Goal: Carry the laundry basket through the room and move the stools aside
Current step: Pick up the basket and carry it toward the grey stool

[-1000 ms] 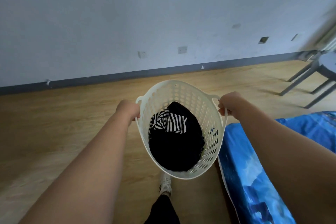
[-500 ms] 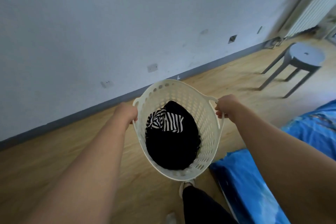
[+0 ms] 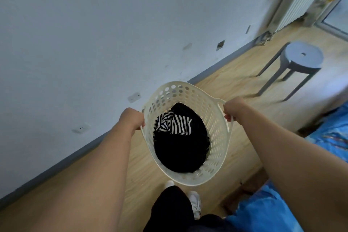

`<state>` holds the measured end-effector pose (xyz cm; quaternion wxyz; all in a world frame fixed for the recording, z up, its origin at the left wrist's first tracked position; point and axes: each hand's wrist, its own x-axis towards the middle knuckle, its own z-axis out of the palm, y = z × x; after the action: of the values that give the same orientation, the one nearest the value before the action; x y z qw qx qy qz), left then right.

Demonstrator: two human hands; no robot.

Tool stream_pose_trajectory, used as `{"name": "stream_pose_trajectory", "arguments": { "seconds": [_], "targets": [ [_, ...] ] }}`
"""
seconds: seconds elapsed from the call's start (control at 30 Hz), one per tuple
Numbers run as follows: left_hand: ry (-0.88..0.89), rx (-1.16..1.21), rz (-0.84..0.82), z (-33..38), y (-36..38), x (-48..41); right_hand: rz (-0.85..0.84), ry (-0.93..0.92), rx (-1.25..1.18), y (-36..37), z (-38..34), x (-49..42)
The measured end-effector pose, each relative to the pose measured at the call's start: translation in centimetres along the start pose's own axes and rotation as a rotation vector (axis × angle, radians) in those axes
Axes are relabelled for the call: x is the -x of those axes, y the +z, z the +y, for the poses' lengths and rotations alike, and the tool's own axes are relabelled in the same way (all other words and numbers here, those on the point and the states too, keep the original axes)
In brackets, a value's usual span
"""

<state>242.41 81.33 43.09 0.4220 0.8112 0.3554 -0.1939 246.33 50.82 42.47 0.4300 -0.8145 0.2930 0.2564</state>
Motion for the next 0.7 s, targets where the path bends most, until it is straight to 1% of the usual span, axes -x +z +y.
{"name": "stream_pose_trajectory", "arguments": {
  "seconds": [0.13, 0.2, 0.3, 0.43, 0.53, 0.6, 0.7],
  "targets": [
    [0.038, -0.018, -0.071, 7.0, 2.1, -5.4, 0.056, 0.062, 0.0, -3.0, -2.4, -4.7],
    [0.081, -0.072, -0.115, 10.6, 3.5, -8.0, 0.075, 0.097, 0.014, -4.5, -3.2, -6.6],
    [0.133, -0.157, -0.2, 16.1, 5.6, -11.6, 0.133, 0.149, -0.027, -6.9, -4.4, -9.5],
    [0.203, -0.306, -0.308, 24.0, 10.0, -15.7, 0.19, 0.25, -0.051, -10.6, -5.3, -12.1],
    [0.293, -0.376, -0.332, 28.7, 13.1, -16.8, 0.231, 0.286, -0.101, -13.3, -5.4, -13.4],
    [0.347, -0.418, -0.372, 32.5, 16.4, -17.2, 0.26, 0.328, -0.147, -15.7, -4.9, -14.8],
    [0.365, -0.452, -0.423, 36.9, 20.5, -17.0, 0.325, 0.391, -0.209, -18.7, -3.7, -16.5]
  ]
}}
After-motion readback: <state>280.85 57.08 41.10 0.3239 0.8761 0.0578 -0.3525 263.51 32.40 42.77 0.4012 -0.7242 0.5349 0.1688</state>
